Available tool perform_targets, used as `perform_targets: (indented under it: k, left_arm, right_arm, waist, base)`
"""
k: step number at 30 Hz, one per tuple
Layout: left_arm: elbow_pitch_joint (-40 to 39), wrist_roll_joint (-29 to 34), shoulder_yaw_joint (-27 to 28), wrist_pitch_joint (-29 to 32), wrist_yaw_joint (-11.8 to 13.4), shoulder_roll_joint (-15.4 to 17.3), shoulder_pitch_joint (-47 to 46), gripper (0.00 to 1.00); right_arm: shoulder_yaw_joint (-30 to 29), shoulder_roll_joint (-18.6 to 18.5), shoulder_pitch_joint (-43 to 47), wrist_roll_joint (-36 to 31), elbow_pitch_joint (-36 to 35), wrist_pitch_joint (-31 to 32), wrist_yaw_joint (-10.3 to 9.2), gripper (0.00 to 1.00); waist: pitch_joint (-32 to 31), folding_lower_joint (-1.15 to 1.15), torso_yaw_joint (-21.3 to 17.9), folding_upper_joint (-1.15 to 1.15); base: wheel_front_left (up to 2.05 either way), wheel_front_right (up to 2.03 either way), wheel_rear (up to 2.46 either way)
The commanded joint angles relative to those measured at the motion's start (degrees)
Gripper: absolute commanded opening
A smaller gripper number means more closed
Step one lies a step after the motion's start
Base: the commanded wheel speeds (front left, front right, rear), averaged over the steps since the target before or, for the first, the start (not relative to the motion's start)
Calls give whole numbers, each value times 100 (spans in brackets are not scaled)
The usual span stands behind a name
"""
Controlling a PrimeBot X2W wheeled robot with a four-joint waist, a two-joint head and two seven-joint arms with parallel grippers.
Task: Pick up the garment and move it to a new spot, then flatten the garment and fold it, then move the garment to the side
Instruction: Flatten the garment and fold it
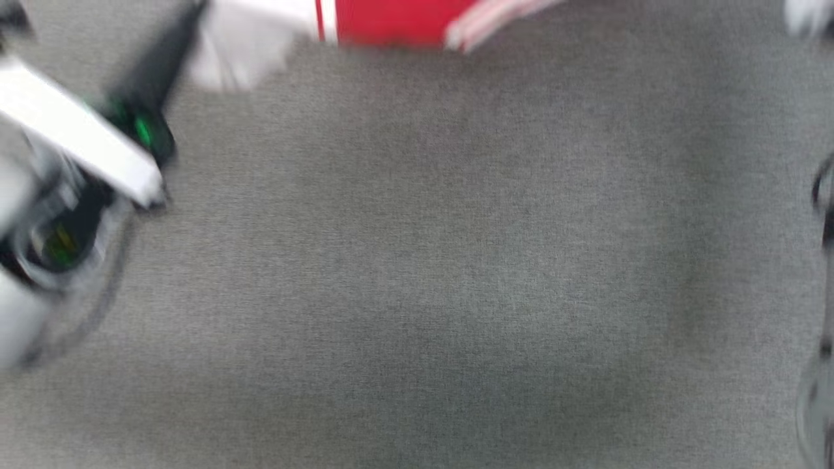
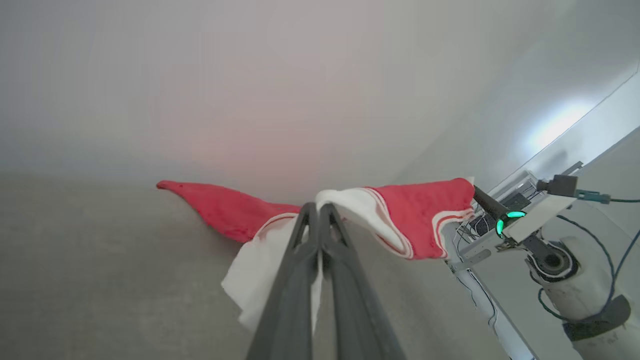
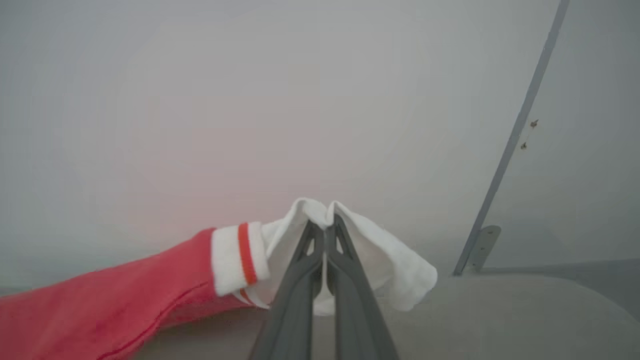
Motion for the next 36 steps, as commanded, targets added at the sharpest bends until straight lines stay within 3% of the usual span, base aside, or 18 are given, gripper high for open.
perform_targets:
  k: [1, 7, 16, 27, 36]
  left_arm:
    - [-116, 34, -16, -22, 13, 10, 292, 0]
    - [-637, -3, 37, -169, 13, 80, 1715, 0]
    - [-845, 286, 280, -376, 13, 17, 3442, 0]
    - [-1457, 452, 975, -410, 13, 22, 5175, 0]
    - [-1839, 652, 1051, -411, 13, 98, 5724, 0]
  right_arm:
    - [150, -101, 452, 249, -287, 176, -2, 0]
    - [375, -403, 2863, 1366, -2258, 1250, -2, 0]
    - [-120, -173, 6033, 2616, -4701, 3128, -1, 0]
    - [-560, 240, 7921, 3068, -5996, 3704, -1, 0]
    - [-699, 337, 8316, 3103, -6238, 3806, -1, 0]
  waist:
    - [-85, 0, 37, 0]
    - [-320, 0, 88, 0]
    - [-566, 0, 199, 0]
    - [-634, 0, 367, 0]
    - [-606, 0, 407, 0]
  base:
    - [0, 0, 0]
    - [0, 0, 0]
    - [0, 0, 0]
    - [0, 0, 0]
    - [0, 0, 0]
